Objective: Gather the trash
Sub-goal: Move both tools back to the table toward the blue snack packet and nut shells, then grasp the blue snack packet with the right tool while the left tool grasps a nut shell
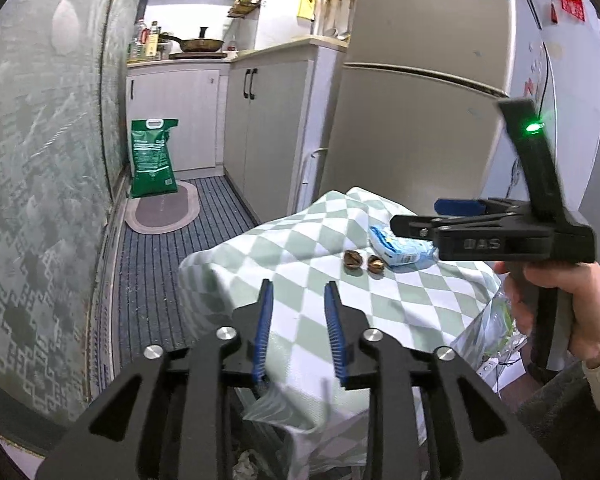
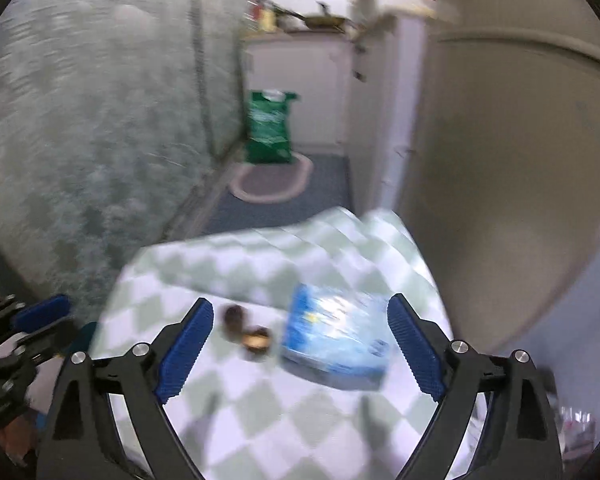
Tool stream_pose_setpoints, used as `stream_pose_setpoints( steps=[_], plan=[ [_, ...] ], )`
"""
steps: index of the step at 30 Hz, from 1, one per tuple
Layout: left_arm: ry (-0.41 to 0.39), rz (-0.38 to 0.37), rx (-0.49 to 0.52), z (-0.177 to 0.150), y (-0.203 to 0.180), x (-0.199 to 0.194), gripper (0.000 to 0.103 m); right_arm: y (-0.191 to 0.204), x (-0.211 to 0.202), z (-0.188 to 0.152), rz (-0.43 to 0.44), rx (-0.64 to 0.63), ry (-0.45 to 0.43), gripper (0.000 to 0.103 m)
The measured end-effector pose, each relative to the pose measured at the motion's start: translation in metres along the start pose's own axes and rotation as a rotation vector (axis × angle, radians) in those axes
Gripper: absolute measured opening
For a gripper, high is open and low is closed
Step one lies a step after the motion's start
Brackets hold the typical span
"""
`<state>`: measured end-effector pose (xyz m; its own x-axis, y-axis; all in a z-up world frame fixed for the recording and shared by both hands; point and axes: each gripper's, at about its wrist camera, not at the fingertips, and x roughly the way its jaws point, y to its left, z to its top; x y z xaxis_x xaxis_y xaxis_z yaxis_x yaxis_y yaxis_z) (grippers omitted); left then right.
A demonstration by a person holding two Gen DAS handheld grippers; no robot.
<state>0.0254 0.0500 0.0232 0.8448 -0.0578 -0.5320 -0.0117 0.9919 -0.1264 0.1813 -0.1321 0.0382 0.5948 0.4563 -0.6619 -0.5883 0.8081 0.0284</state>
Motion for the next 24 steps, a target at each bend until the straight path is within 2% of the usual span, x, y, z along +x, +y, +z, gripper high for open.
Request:
stream_pose_setpoints(
  steps=[2, 3, 6, 10, 15, 16, 17, 20, 24],
  plan=[
    [0.008, 0.002, 0.007, 0.0, -0.004, 0.005, 0.051, -0.01, 0.011, -0.002, -0.039, 0.022, 0.035, 0.092],
    [0.014, 0.008, 0.013, 0.0, -0.005, 0.009, 0.054, -0.011, 0.017, -0.003, -0.048, 0.031, 0.054, 0.092],
    [0.024, 0.055, 0.065, 0.003, -0.011, 0.017, 0.055, -0.018, 0.031, -0.006, -0.045, 0.064, 0.087, 0.092],
    [0.032, 0.052, 0.062, 0.007, -0.008, 0.022, 0.057, -0.014, 0.047, -0.002, -0.044, 0.087, 0.107, 0.092],
    [0.038, 0.065, 0.087, 0.007, -0.01, 0.025, 0.057, -0.006, 0.062, 0.002, -0.1, 0.048, 0.139, 0.092],
    [0.039, 0.067, 0.101, 0.007, -0.012, 0.026, 0.057, -0.006, 0.064, 0.002, -0.101, 0.046, 0.149, 0.09],
    [0.044, 0.062, 0.114, 0.007, -0.014, 0.027, 0.057, -0.007, 0.064, 0.0, -0.105, 0.044, 0.157, 0.082],
    [0.068, 0.041, 0.153, 0.008, -0.022, 0.034, 0.059, -0.01, 0.061, -0.001, -0.103, 0.029, 0.163, 0.074],
    [0.086, 0.052, 0.201, 0.014, -0.033, 0.045, 0.059, -0.012, 0.058, 0.0, -0.072, 0.016, 0.157, 0.072]
  ],
)
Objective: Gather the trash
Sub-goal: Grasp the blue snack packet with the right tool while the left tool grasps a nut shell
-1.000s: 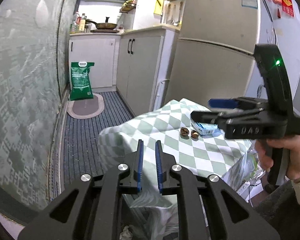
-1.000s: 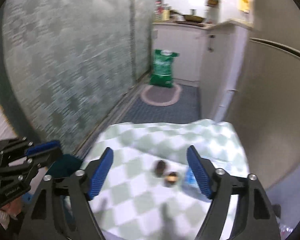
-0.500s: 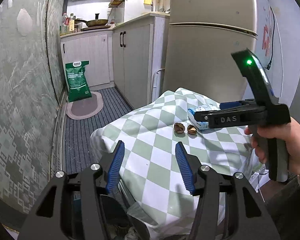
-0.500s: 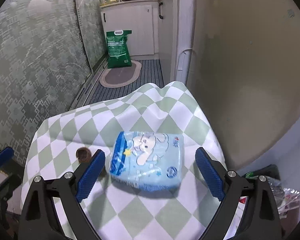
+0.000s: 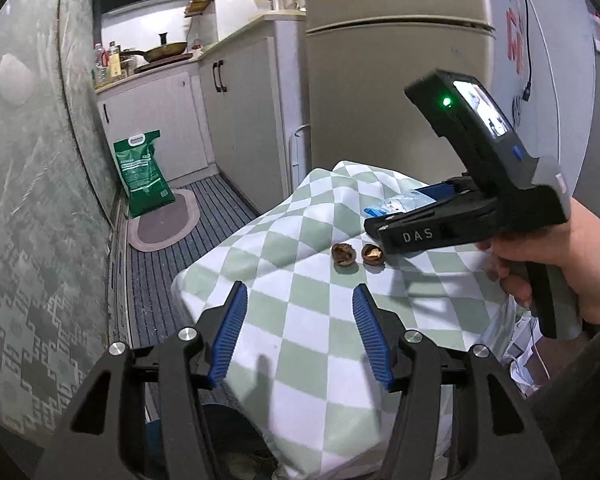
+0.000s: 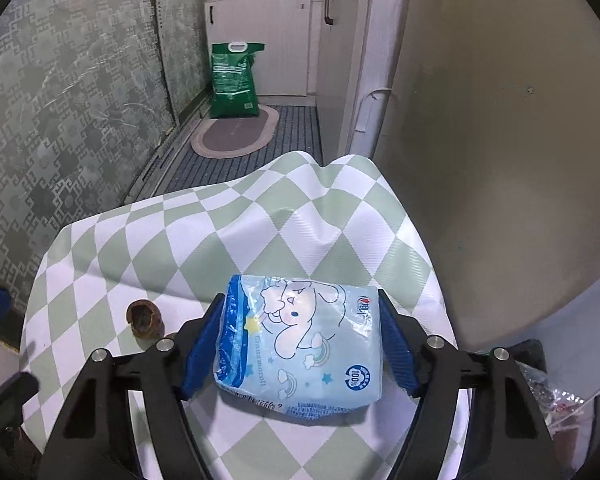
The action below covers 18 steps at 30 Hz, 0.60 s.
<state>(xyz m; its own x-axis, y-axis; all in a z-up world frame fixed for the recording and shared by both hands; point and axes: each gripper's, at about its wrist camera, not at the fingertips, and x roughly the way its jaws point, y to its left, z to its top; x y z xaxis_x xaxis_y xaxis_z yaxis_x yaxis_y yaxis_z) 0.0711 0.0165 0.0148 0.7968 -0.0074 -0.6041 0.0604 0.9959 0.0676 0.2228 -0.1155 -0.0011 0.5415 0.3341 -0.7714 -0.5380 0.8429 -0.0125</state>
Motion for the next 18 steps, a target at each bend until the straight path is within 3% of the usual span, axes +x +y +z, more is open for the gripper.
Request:
stream_pose_setpoints(
  steps=[9, 12, 18],
  plan=[
    [0.105, -0.017, -0.008, 0.015, -0.008, 0.043, 0.053, -0.027, -0.027, 0.001, 0.139, 0.088, -0.057, 0.072],
    [0.141, 0.021, 0.043, 0.016, -0.017, 0.058, 0.048, -0.038, -0.036, 0.002, 0.158, 0.107, -0.085, 0.072],
    [0.179, 0.002, 0.047, 0.023, -0.025, 0.074, 0.047, -0.055, -0.044, -0.002, 0.202, 0.134, -0.11, 0.072]
  ],
)
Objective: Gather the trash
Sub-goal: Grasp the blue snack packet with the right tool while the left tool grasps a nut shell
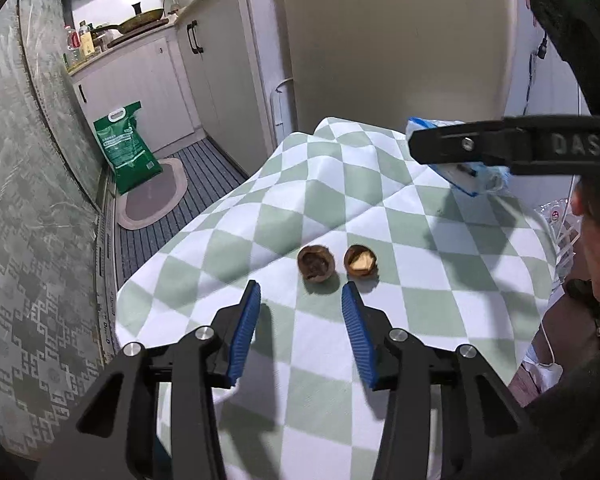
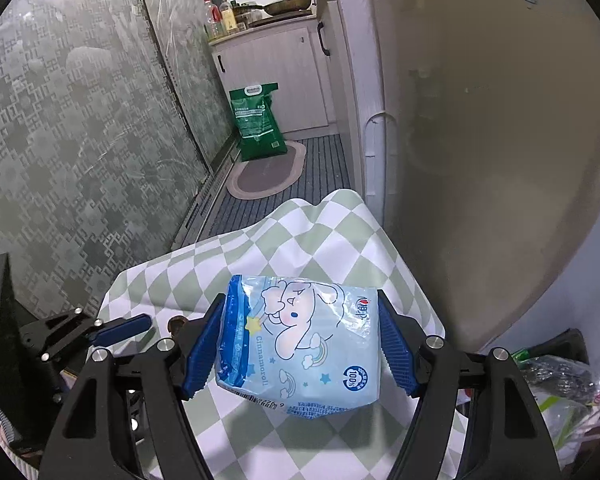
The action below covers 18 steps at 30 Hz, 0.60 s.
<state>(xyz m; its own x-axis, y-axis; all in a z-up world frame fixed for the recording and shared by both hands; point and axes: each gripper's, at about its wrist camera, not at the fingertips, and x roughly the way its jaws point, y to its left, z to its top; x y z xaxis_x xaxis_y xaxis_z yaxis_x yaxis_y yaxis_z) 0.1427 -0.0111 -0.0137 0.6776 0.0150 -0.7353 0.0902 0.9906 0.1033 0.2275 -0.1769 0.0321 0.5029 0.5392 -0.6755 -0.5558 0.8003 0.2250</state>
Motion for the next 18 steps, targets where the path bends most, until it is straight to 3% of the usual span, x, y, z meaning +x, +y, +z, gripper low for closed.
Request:
stream_pose_setpoints(
  steps=[6, 10, 12, 14, 18],
  plan=[
    [0.03, -0.008, -0.02, 0.012, -0.001, 0.009, 0.047, -0.003, -0.006, -0.002, 0.014, -0.009, -0.004, 0.072],
    [0.05, 0.026, -0.002, 0.019, -0.006, 0.015, 0.046, -0.005, -0.008, -0.006, 0.014, -0.017, -0.001, 0.072],
    [0.063, 0.026, -0.018, 0.021, -0.006, 0.019, 0.042, -0.006, -0.01, -0.007, 0.021, -0.013, 0.002, 0.072],
    [0.075, -0.001, -0.03, 0.022, -0.004, 0.02, 0.024, -0.005, -0.011, -0.008, 0.023, -0.017, 0.002, 0.072],
    [0.066, -0.075, -0.1, 0.019, 0.004, 0.016, 0.021, 0.001, -0.011, -0.007, 0.027, -0.03, 0.005, 0.072]
  ],
)
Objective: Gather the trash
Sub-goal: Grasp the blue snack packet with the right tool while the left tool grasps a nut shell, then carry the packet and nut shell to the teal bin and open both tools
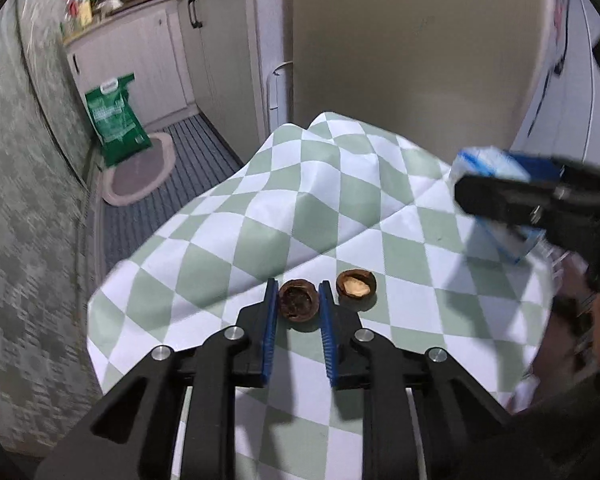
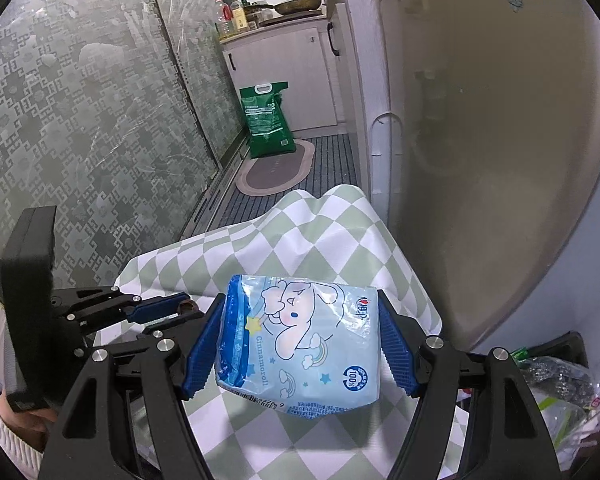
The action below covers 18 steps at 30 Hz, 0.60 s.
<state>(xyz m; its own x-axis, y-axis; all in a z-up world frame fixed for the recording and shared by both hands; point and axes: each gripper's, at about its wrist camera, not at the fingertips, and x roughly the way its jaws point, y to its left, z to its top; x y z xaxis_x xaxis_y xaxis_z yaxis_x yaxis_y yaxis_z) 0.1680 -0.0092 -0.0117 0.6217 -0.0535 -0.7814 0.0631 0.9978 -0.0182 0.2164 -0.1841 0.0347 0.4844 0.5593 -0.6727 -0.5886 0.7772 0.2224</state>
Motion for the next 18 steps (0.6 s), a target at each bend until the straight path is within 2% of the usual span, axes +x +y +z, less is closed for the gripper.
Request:
stream_pose_setpoints(
  steps=[6, 12, 14, 18],
  plan=[
    [-0.043, -0.074, -0.084, -0.014, 0.019, -0.022, 0.021, 0.014, 0.003, 0.003, 0.028, -0.002, 0.009, 0.072],
    [-0.083, -0.036, -0.132, -0.047, 0.039, -0.046, 0.021, 0.05, 0.008, 0.011, 0.097, -0.034, 0.019, 0.072],
    [-0.101, -0.008, -0.127, -0.057, 0.043, -0.057, 0.021, 0.067, 0.011, 0.011, 0.122, -0.054, 0.033, 0.072],
    [-0.134, -0.001, -0.163, -0.075, 0.064, -0.081, 0.022, 0.104, 0.014, 0.011, 0.166, -0.111, 0.05, 0.072]
  ],
)
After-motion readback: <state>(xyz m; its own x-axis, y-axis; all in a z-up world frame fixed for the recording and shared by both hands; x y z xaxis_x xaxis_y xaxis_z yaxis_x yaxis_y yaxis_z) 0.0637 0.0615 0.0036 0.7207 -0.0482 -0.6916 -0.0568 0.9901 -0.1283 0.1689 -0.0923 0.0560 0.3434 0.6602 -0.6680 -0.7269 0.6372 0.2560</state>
